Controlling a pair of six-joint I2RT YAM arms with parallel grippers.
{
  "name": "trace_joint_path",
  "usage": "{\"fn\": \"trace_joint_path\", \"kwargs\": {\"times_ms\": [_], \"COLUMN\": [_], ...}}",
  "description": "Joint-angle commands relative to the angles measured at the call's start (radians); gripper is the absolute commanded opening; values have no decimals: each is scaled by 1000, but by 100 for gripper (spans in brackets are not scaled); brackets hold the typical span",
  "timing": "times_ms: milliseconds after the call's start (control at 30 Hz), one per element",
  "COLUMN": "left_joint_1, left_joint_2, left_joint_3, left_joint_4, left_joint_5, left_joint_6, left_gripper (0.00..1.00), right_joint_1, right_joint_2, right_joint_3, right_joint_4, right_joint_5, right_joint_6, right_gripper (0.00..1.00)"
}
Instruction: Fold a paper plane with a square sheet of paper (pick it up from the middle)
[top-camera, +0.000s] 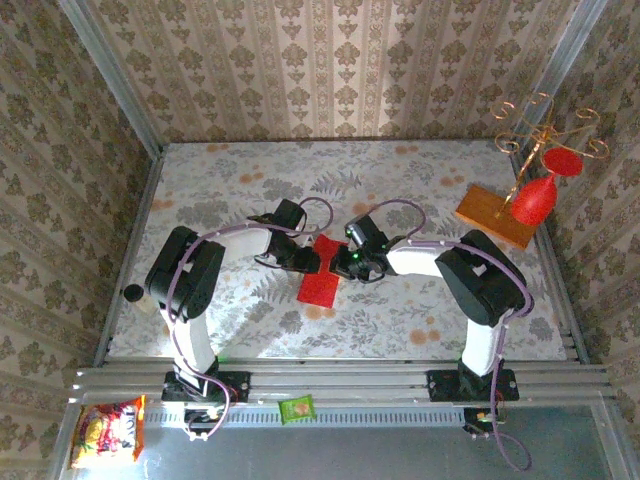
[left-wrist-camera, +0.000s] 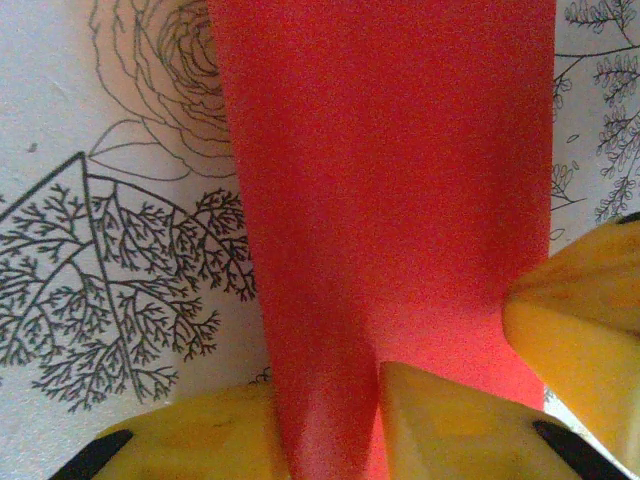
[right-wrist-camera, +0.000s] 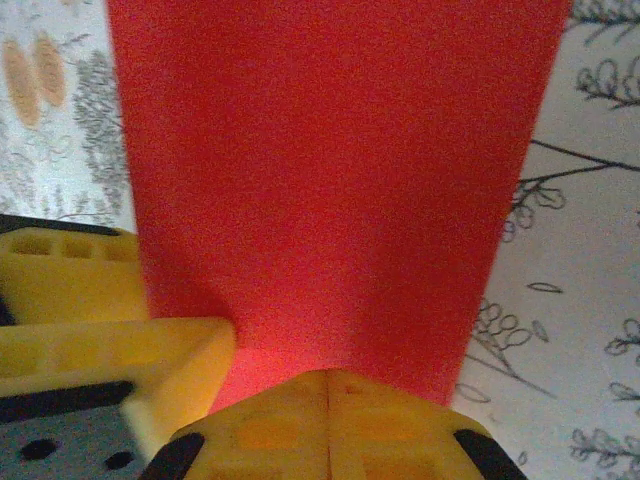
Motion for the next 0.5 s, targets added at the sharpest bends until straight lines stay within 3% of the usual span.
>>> {"fn": "trace_joint_path", "kwargs": {"times_ms": [0, 300, 467], "left_joint_1": [-53, -53, -36], "left_joint_2": [145, 95, -44], "left_joint_3": [-61, -75, -79], "left_joint_4": [76, 81, 56], "left_joint_5": [-59, -59, -94], "left_joint_6": [1, -27, -99], "left_gripper": [32, 32, 35], "right_joint_1": [5, -9, -42], "right_joint_2": [24, 87, 129], "right_joint_3": [13, -62, -49], "right_joint_4": [-24, -68, -142], "right_joint_5": [16, 18, -30], "right_joint_6": [-6, -76, -211], "right_gripper": [9, 9, 9]}}
